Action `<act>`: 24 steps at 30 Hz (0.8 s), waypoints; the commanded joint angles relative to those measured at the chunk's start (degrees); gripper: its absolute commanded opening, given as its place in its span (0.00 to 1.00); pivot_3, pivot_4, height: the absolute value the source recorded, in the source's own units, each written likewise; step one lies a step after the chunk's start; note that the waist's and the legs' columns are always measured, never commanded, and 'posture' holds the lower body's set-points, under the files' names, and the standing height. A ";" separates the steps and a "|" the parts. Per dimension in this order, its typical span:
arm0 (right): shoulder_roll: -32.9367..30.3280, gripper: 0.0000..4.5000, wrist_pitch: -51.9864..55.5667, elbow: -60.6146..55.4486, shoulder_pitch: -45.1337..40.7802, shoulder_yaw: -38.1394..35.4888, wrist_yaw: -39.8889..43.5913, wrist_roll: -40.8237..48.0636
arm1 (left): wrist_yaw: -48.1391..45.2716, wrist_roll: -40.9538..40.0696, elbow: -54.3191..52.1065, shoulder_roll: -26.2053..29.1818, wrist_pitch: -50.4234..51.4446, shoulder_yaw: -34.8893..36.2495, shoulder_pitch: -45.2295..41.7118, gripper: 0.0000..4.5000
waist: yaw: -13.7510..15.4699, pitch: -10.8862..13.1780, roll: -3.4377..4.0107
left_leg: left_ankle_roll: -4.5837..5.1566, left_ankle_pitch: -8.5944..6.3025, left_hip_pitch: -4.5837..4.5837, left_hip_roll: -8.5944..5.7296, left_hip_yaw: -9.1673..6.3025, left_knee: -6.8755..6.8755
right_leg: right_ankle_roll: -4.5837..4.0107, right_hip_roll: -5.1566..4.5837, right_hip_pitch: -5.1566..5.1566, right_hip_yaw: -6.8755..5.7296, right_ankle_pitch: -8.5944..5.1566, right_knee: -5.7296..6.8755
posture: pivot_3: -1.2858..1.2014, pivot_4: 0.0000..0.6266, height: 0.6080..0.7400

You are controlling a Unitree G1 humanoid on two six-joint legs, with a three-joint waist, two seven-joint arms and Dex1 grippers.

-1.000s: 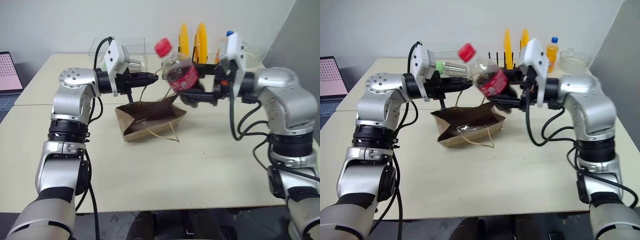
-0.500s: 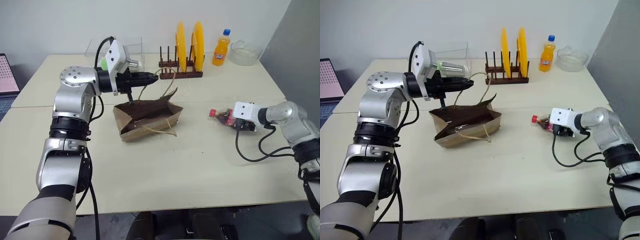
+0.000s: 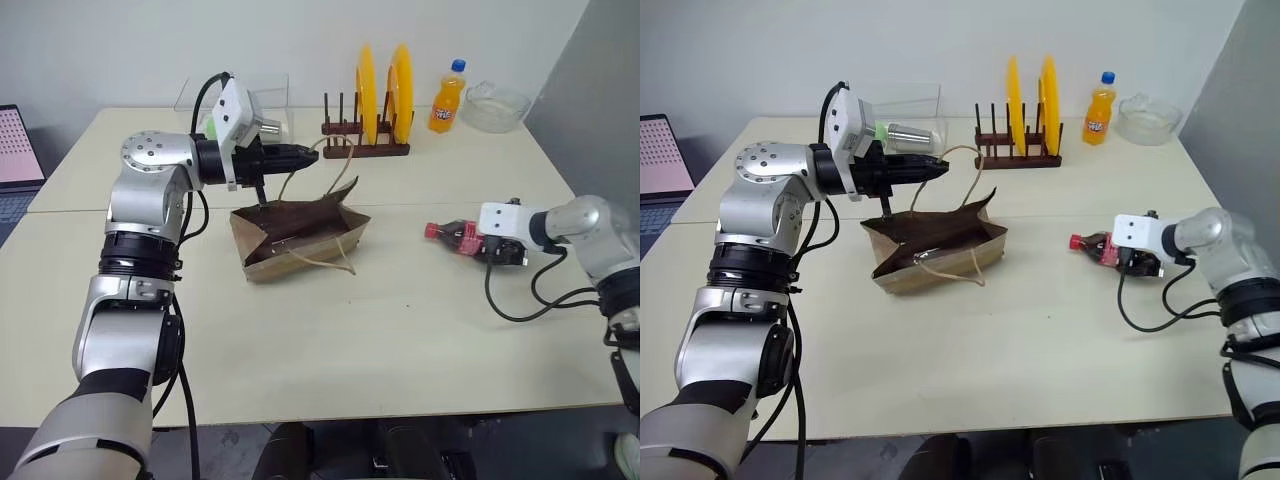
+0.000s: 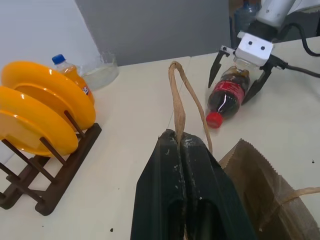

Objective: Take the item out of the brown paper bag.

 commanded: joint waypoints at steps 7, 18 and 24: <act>-8.75 0.99 26.96 -39.13 13.69 -21.33 10.41 23.71 | 0.58 0.15 1.28 0.56 -2.10 1.06 -1.39 0.00 | 0.07 0.00 0.00 | 0.19 -0.11 0.00 0.02 -0.06 0.00 | 0.01 -0.01 0.02 -0.06 0.00 0.02 | 0.52 0.24 1.00; 17.69 0.99 48.21 -80.53 29.10 -31.26 -18.34 46.79 | 3.40 2.43 9.46 1.45 -5.82 1.64 -4.45 0.00 | 0.35 -0.03 -0.04 | 0.21 -0.09 0.08 -0.02 -0.39 0.09 | 0.06 -0.01 0.29 -0.23 0.03 0.03 | 0.52 0.24 1.00; 23.39 1.00 44.45 -83.37 32.36 -24.74 -26.63 42.60 | 4.54 3.71 11.48 2.79 -7.04 1.98 -5.32 0.26 | 0.28 -0.03 -0.04 | 0.23 -0.09 0.06 -0.10 -0.34 0.10 | 0.11 -0.06 0.25 -0.19 0.06 -0.02 | 0.52 0.24 1.00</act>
